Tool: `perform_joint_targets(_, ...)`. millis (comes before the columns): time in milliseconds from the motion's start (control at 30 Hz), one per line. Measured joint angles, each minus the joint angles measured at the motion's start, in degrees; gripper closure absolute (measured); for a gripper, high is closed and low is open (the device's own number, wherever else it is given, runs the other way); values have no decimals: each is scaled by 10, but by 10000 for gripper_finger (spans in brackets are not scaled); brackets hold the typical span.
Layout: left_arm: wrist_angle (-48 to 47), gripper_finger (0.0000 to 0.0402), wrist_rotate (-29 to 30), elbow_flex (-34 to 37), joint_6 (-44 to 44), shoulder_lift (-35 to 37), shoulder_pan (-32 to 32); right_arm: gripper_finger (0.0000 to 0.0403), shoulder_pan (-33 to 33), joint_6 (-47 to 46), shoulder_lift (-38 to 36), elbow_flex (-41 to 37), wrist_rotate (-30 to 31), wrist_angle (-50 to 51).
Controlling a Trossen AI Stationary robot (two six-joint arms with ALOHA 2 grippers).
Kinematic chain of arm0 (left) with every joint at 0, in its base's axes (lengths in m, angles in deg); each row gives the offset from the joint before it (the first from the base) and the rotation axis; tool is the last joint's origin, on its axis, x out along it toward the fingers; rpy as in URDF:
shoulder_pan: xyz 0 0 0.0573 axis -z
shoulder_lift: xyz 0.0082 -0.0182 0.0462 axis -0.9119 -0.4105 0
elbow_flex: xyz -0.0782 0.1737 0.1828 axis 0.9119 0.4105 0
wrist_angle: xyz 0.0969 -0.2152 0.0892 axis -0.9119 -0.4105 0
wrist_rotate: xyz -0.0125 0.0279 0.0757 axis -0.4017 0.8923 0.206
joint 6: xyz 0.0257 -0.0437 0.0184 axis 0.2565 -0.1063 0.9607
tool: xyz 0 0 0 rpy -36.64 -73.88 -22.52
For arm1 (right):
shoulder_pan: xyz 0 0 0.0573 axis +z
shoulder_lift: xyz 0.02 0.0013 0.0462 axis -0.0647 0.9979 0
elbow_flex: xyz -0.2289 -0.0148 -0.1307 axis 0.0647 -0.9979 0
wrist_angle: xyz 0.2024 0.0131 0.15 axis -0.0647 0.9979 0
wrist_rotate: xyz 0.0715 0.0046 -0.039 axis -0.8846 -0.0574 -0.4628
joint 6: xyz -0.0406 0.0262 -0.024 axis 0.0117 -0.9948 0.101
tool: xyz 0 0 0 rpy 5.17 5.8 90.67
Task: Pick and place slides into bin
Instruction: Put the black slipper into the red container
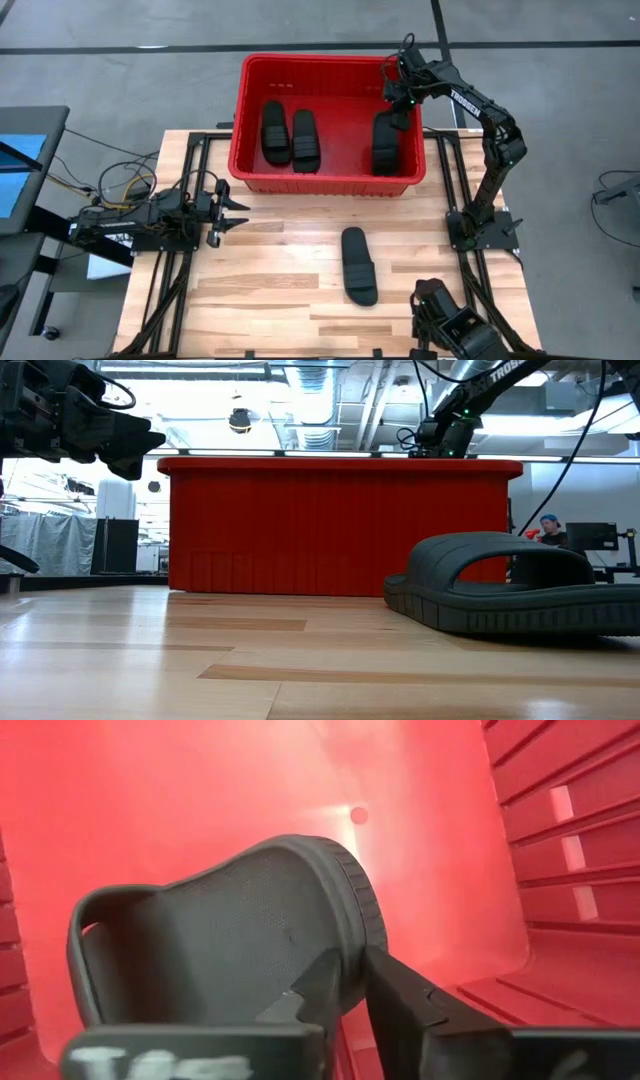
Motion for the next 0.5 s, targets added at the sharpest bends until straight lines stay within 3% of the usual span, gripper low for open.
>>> perform_joint_targets(500,0,262,0,0,0,0,0,316,0,1,0,0,8,-22)
